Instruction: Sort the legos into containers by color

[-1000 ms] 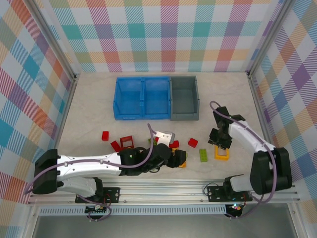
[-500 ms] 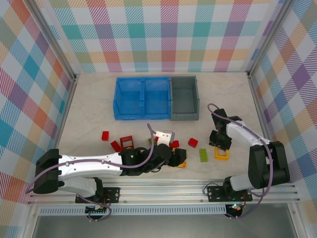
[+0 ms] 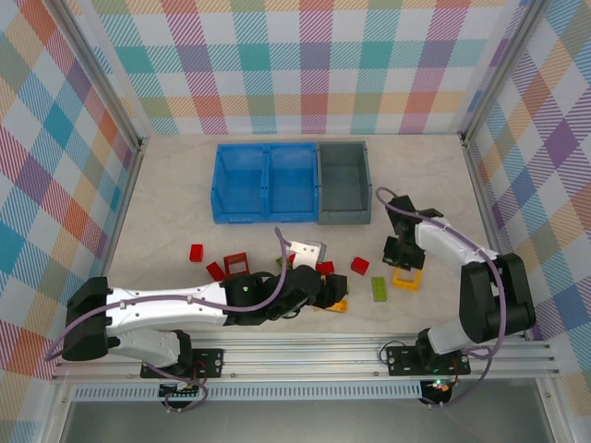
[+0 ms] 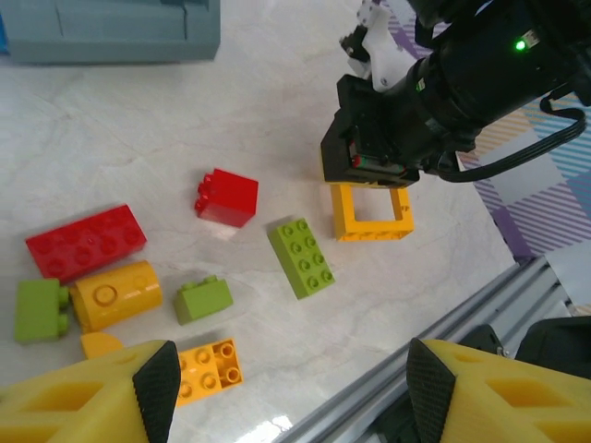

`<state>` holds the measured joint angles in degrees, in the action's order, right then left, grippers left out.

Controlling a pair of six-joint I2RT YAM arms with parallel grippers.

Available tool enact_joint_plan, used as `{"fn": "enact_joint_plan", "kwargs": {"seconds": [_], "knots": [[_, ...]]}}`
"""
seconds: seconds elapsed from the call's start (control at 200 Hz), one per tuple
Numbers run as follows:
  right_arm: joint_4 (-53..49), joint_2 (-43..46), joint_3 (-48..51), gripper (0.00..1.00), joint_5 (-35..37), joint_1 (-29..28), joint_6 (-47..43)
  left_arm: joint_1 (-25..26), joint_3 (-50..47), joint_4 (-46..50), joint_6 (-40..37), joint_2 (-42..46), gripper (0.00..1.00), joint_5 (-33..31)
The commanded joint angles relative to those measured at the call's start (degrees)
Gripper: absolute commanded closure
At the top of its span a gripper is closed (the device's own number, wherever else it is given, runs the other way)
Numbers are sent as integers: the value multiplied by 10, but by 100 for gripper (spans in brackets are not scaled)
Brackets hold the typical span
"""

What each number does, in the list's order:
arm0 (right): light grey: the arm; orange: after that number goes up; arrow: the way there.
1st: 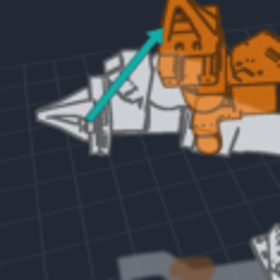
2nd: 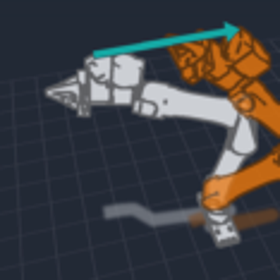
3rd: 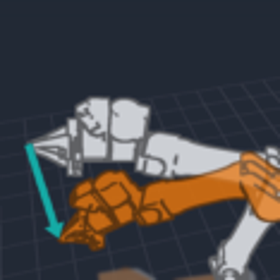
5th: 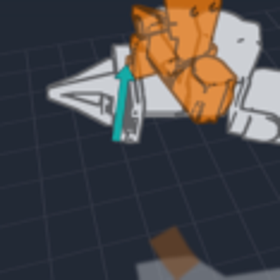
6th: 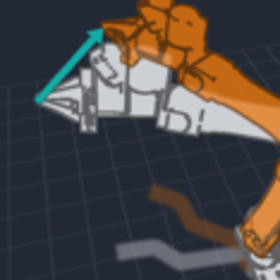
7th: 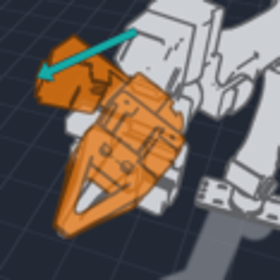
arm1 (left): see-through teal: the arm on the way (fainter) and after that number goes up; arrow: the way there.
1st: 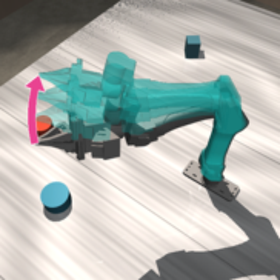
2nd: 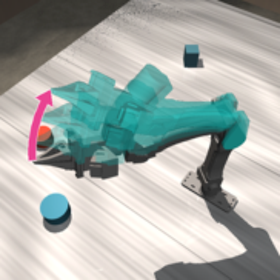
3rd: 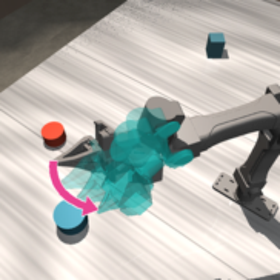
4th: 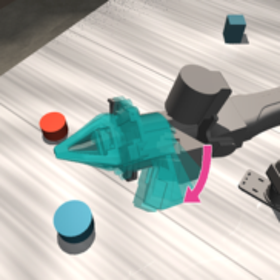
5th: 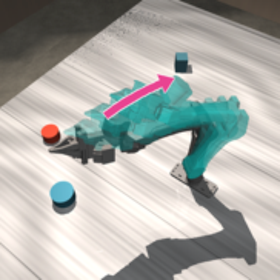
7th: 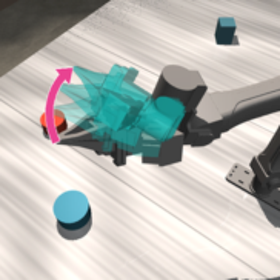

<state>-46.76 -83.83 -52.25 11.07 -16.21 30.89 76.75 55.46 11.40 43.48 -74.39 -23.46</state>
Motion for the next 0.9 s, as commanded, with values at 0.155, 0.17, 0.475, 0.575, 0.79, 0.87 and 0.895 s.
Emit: {"fn": "enact_joint_plan", "kwargs": {"seconds": [0.155,0.17,0.475,0.575,0.79,0.87,0.895], "knots": [[-13,-34,-263,95,-47,-73,-96,-66,161,151,-71,4,32,-42],[-14,-47,-281,95,-53,-73,-102,-74,168,157,-74,1,32,-42],[-97,-343,-651,98,-15,-75,-154,-178,217,154,-106,-30,32,-2],[-124,-428,-753,98,12,-74,-154,-196,222,148,-107,-37,32,11],[-143,-552,-869,99,-1,-65,-151,-204,214,147,-115,-38,32,21],[-145,-578,-890,97,-6,-63,-151,-204,207,146,-118,-33,32,21],[-147,-584,-894,97,-6,-62,-150,-205,203,145,-118,-32,32,20]]}}
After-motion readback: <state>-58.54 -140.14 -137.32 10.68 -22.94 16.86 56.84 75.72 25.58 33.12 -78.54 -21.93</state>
